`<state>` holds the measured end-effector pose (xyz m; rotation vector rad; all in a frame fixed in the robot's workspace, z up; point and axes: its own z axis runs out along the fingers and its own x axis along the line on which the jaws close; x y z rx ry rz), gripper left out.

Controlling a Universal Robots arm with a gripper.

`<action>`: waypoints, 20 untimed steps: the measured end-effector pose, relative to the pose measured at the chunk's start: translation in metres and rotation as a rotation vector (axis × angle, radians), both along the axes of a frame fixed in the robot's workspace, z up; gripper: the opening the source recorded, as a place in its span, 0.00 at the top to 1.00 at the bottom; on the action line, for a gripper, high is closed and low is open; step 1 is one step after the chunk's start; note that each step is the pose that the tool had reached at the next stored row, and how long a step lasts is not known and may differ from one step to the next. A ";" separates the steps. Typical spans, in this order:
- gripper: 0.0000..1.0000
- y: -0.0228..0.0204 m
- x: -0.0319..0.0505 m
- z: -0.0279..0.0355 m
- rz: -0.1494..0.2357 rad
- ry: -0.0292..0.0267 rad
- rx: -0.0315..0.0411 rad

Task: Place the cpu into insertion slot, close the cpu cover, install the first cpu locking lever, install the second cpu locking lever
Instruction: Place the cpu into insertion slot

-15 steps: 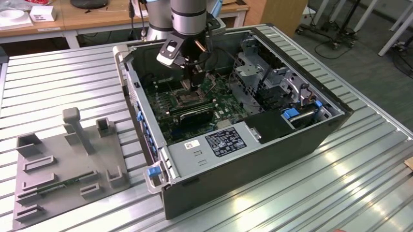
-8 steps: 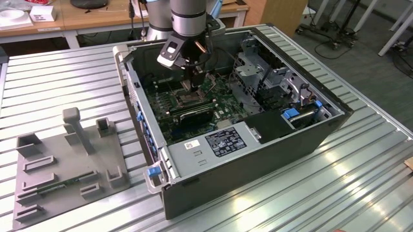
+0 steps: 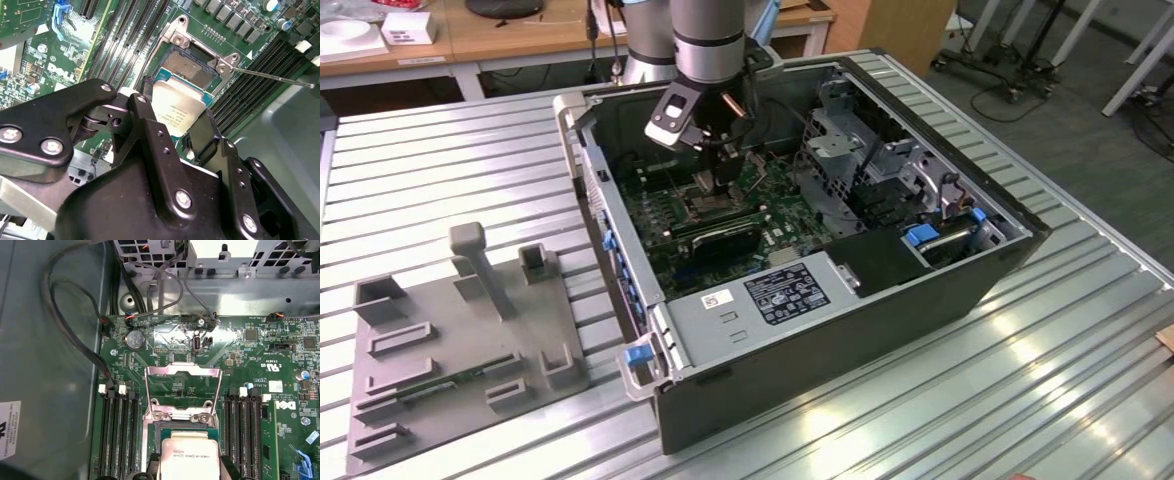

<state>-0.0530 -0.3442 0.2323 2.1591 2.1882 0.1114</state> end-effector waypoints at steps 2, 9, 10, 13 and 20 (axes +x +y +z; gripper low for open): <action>0.46 0.0000 0.0000 0.0000 0.000 0.0001 -0.0002; 0.46 0.0000 0.0000 -0.0045 0.000 0.0000 0.0000; 0.46 0.0000 0.0000 -0.0061 0.000 -0.0001 0.0001; 0.46 0.0000 0.0000 -0.0105 0.000 0.0000 -0.0001; 0.46 0.0000 -0.0013 -0.0126 0.000 -0.0004 0.0001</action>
